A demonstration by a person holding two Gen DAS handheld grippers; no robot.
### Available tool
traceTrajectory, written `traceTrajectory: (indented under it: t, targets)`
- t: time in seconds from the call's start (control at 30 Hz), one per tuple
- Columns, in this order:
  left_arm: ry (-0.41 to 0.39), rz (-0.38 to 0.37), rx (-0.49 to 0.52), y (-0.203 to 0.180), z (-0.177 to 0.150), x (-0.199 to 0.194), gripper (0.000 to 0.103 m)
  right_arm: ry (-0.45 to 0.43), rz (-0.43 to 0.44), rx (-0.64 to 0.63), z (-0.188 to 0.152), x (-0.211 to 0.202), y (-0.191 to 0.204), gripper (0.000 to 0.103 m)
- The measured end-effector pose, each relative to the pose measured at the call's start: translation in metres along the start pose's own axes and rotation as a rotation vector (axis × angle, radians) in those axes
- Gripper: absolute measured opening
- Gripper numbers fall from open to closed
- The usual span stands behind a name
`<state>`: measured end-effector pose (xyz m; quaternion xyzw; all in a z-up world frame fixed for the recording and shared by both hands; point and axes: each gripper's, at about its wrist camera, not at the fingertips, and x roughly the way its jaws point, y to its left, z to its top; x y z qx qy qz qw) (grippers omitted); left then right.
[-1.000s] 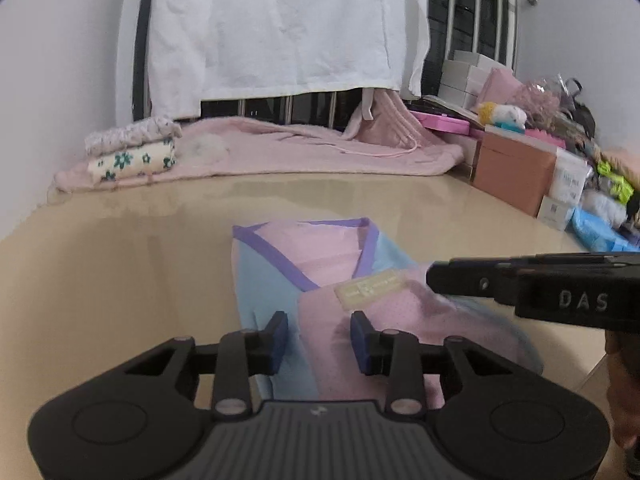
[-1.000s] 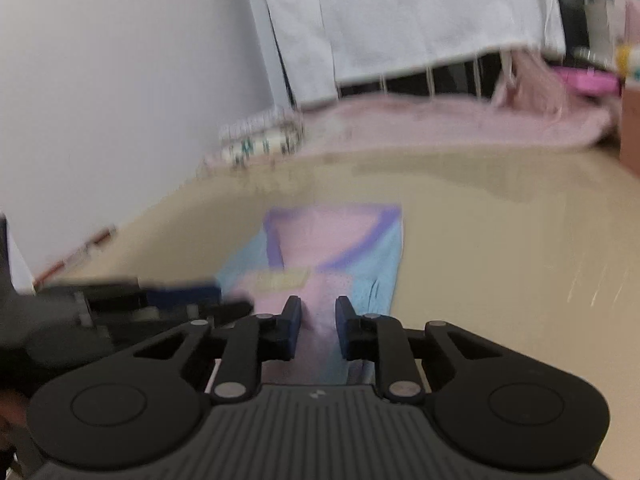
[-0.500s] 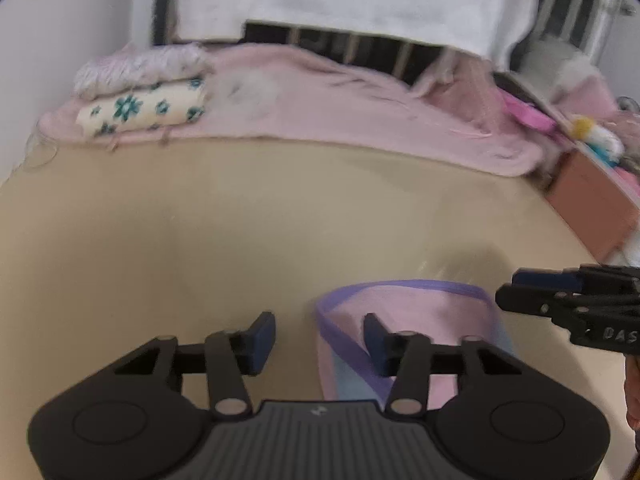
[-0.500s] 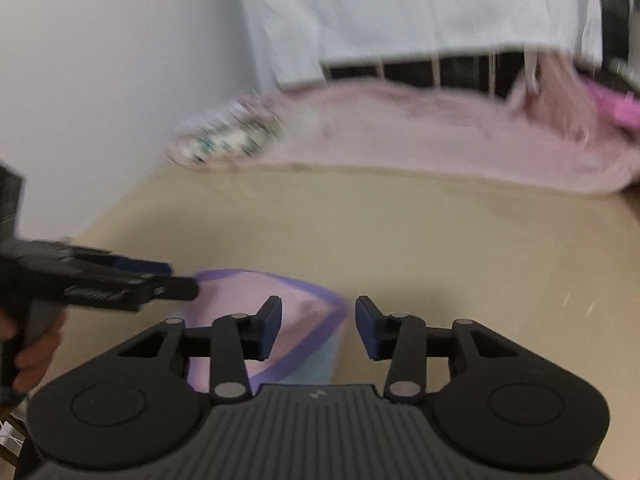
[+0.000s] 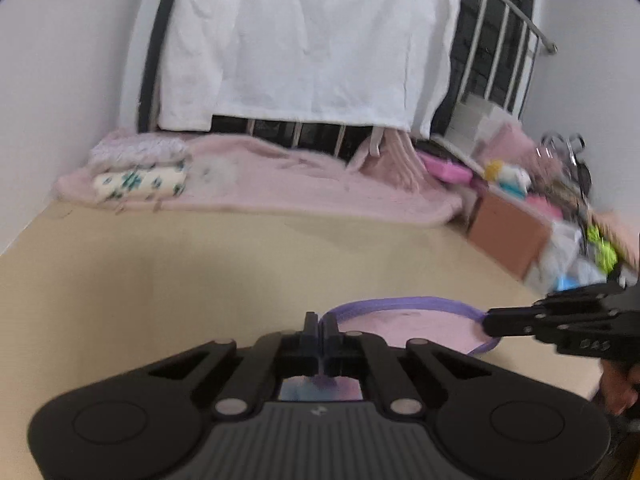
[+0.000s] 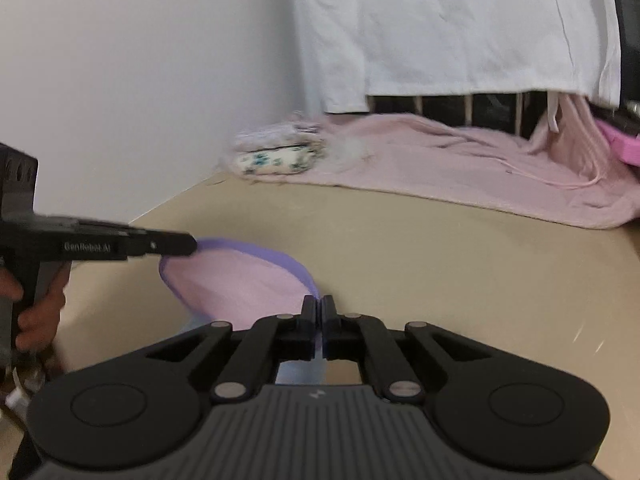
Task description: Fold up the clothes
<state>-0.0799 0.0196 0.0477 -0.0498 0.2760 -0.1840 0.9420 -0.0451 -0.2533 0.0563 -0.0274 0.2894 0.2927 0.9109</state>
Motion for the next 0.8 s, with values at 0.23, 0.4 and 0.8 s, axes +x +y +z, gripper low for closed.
traceTrajectory:
  t: [0.23, 0.4, 0.8]
  targets:
    - [0.054, -0.047, -0.014, -0.005, -0.045, -0.025, 0.027, 0.103, 0.103, -0.007, -0.067, -0.054, 0.027, 0.027]
    - [0.025, -0.054, -0.035, -0.009, -0.034, -0.014, 0.027, -0.074, 0.119, 0.060, -0.059, -0.061, 0.031, 0.041]
    - [0.042, 0.064, -0.176, 0.001, -0.038, -0.019, 0.062, -0.112, -0.130, 0.303, -0.085, -0.029, 0.036, 0.057]
